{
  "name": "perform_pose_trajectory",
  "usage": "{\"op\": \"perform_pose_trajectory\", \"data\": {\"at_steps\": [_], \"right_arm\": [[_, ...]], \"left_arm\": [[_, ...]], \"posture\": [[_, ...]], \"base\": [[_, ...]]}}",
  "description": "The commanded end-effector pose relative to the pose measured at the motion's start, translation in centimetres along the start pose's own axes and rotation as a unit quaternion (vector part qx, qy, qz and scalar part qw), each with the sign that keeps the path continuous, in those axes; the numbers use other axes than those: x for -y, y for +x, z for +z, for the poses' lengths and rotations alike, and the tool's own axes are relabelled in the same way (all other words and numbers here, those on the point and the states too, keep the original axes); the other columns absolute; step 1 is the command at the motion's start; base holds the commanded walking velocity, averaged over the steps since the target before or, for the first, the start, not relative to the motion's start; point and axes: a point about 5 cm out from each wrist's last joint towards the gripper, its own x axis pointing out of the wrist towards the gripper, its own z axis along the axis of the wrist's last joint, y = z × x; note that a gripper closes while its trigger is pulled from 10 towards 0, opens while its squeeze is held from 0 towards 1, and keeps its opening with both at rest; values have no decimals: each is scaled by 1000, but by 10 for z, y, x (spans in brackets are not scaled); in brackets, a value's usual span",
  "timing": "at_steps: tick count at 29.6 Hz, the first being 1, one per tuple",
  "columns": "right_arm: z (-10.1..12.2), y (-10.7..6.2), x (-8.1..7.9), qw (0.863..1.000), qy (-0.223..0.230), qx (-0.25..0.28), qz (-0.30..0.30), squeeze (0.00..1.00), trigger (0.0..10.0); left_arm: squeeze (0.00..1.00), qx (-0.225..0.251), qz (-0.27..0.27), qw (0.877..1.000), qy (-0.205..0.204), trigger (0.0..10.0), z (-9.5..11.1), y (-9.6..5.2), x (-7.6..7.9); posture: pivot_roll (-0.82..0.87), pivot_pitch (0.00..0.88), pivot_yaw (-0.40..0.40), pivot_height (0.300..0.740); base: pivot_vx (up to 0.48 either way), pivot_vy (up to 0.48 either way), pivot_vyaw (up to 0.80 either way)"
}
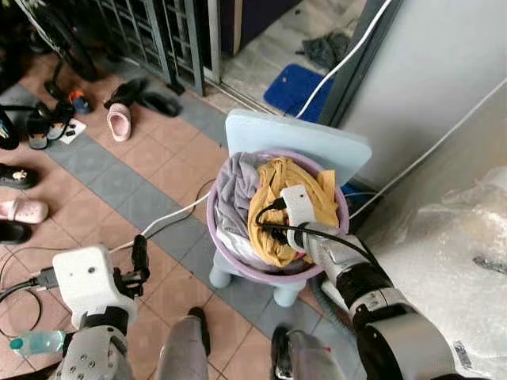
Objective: Clothes washing
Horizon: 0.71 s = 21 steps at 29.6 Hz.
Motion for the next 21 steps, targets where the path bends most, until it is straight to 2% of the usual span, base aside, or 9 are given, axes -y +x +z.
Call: {"op": "perform_pose_trajectory", "data": {"at_steps": [1,11,15,21], "right_arm": [[-6,2,-1,1000,6,-10,-4,0,0],[-10,0,6,1000,9,-1,-13,0,0],[-5,-1,16,999,5,21,-40,0,0],[2,-2,18,998,16,41,-45,0,0]], "left_arm": [[0,-7,11,1000,7,10000,1,-4,-3],[0,-11,7,1000,0,10000,-1,0,1],[0,-6,12,1000,-5,10000,-1,3,3],[0,-1,17,1000,-8,10000,-2,10,4]], "posture": [[221,312,-41,740],[192,303,-54,740],[184,285,-65,740],[171,252,-73,740]], "base": [[0,0,0],[0,0,0],[0,0,0],[0,0,0]]}}
